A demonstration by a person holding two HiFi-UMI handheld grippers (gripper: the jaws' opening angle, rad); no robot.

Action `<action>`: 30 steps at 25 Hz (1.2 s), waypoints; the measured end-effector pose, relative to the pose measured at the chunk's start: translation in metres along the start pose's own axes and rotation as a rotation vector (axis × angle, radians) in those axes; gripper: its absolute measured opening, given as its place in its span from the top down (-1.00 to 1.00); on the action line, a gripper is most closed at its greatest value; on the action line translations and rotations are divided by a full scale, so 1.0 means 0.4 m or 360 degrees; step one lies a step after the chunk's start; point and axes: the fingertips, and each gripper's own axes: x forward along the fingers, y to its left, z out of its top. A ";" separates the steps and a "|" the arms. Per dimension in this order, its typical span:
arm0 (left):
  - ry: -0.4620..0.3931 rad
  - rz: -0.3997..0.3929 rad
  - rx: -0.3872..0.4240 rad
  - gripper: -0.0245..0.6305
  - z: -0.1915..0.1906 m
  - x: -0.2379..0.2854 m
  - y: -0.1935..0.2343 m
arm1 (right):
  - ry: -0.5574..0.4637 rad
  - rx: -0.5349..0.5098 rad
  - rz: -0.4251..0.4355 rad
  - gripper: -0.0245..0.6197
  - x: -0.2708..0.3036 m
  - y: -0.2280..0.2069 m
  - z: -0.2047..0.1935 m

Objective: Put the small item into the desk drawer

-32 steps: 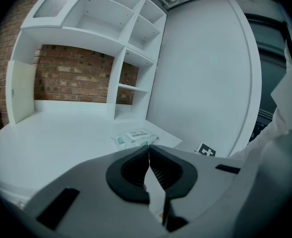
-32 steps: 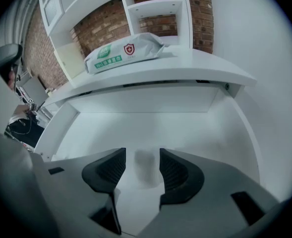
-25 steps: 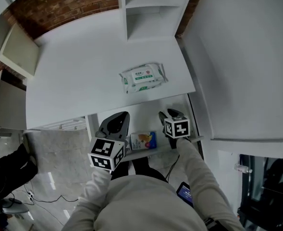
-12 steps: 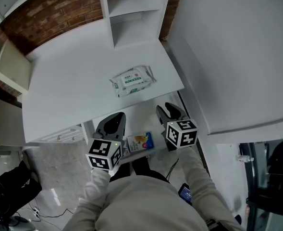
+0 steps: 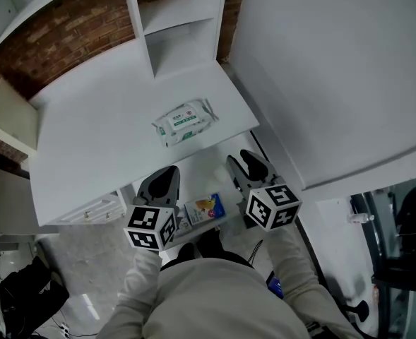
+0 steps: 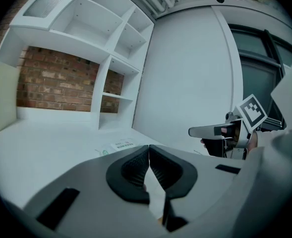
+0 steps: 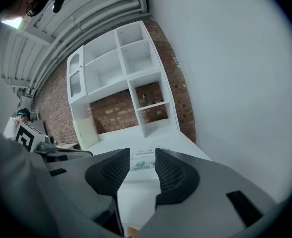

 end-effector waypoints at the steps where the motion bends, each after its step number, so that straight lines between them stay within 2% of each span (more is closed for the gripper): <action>1: 0.0000 -0.0005 0.0003 0.86 0.000 -0.003 -0.001 | -0.0021 -0.0006 -0.0007 0.36 -0.011 0.007 0.008; 8: -0.0001 -0.0053 0.0033 0.86 -0.002 -0.021 -0.007 | -0.0161 0.0014 -0.0019 0.40 -0.084 0.055 0.044; 21: -0.0023 -0.0167 0.0089 0.86 0.007 -0.059 -0.039 | -0.0308 0.0038 -0.0154 0.53 -0.206 0.111 0.045; 27: -0.0035 -0.0198 0.0096 0.86 0.014 -0.072 -0.043 | -0.0352 0.0049 -0.0208 0.63 -0.241 0.130 0.043; 30: -0.0044 -0.0205 0.0099 0.86 0.017 -0.077 -0.038 | -0.0382 0.0051 -0.0232 0.74 -0.253 0.139 0.045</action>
